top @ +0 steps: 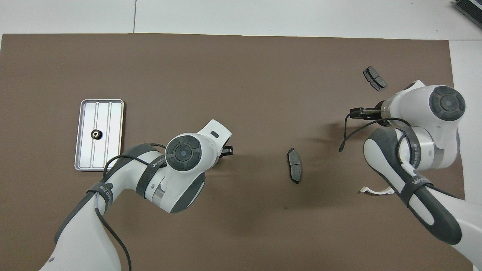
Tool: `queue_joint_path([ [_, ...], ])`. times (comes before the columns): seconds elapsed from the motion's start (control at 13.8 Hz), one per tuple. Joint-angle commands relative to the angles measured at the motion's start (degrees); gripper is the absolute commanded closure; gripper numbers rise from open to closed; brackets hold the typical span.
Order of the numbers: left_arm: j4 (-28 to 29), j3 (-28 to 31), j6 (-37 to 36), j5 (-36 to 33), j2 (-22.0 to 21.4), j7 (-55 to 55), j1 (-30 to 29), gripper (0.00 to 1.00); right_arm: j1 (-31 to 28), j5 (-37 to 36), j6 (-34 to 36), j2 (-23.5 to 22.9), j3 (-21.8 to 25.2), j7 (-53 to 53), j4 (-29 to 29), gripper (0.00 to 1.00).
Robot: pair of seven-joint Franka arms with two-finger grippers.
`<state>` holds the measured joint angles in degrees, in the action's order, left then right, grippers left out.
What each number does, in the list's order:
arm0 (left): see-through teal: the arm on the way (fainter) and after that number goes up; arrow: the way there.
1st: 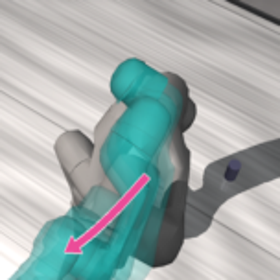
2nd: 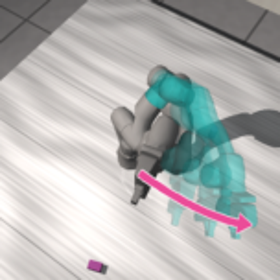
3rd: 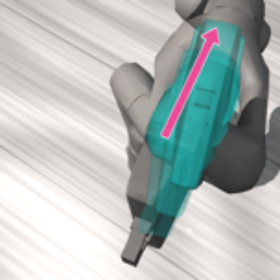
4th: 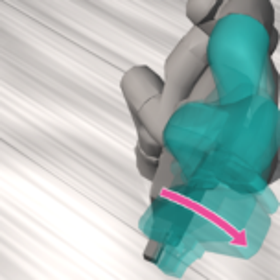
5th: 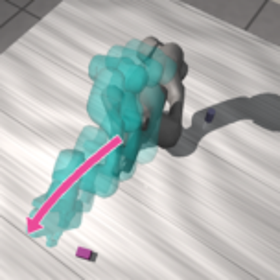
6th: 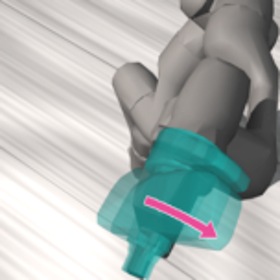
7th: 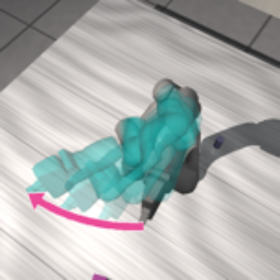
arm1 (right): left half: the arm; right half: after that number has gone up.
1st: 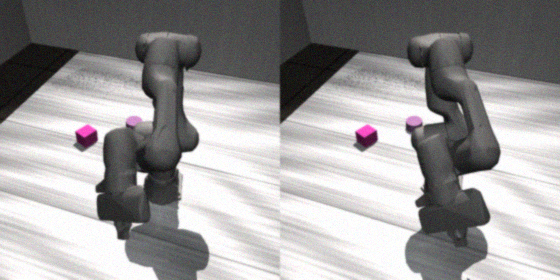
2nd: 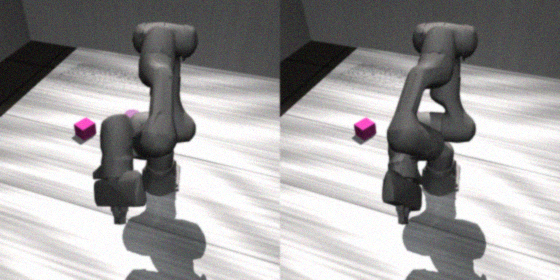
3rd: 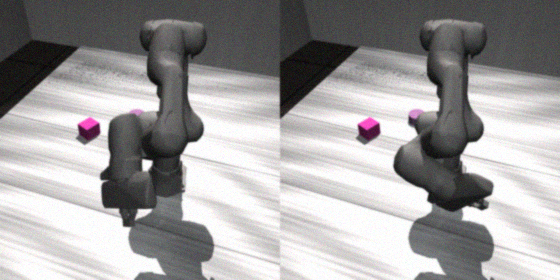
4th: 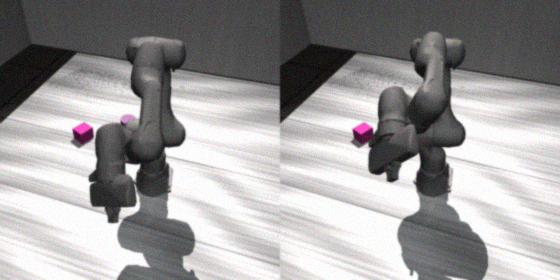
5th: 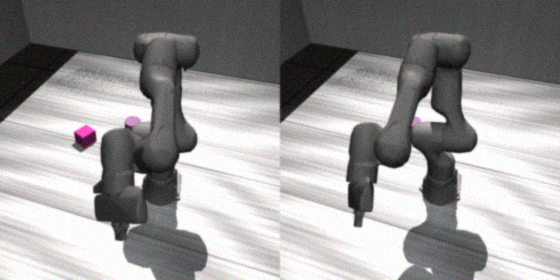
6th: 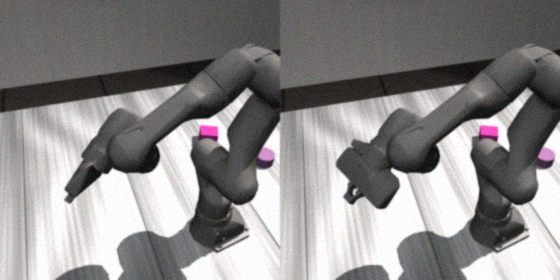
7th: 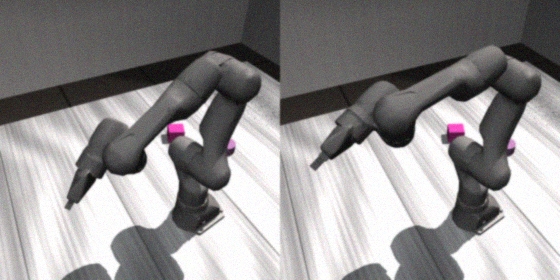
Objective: Pick bearing gear from pile to tray
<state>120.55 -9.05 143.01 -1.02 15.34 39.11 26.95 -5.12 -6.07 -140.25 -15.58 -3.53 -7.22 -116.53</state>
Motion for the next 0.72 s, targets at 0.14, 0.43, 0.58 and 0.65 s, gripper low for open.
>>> queue_joint_path([
  [0.14, 1.9, 1.1, 2.6, -0.4, -0.3, 0.4, 1.9, 0.30, -4.8, 0.8, -0.2, 0.4, -1.0, 7.4, -2.7, 0.11],
  [0.43, 2.1, 1.1, 3.0, -0.4, -0.1, 0.1, 2.3, 0.36, -4.7, 1.7, 0.2, -0.6, -1.0, 7.5, -2.7, 0.39],
  [0.58, 2.2, 1.1, 3.8, -0.4, 0.5, 0.1, 2.3, 0.39, -4.6, 1.7, 1.7, -0.3, -1.0, 7.5, -2.7, 0.65],
  [0.65, 2.3, 1.1, 4.5, -0.4, 0.7, 0.0, 2.3, 0.41, -4.6, 1.7, 2.0, -0.2, -1.0, 7.5, -2.7, 0.79],
])
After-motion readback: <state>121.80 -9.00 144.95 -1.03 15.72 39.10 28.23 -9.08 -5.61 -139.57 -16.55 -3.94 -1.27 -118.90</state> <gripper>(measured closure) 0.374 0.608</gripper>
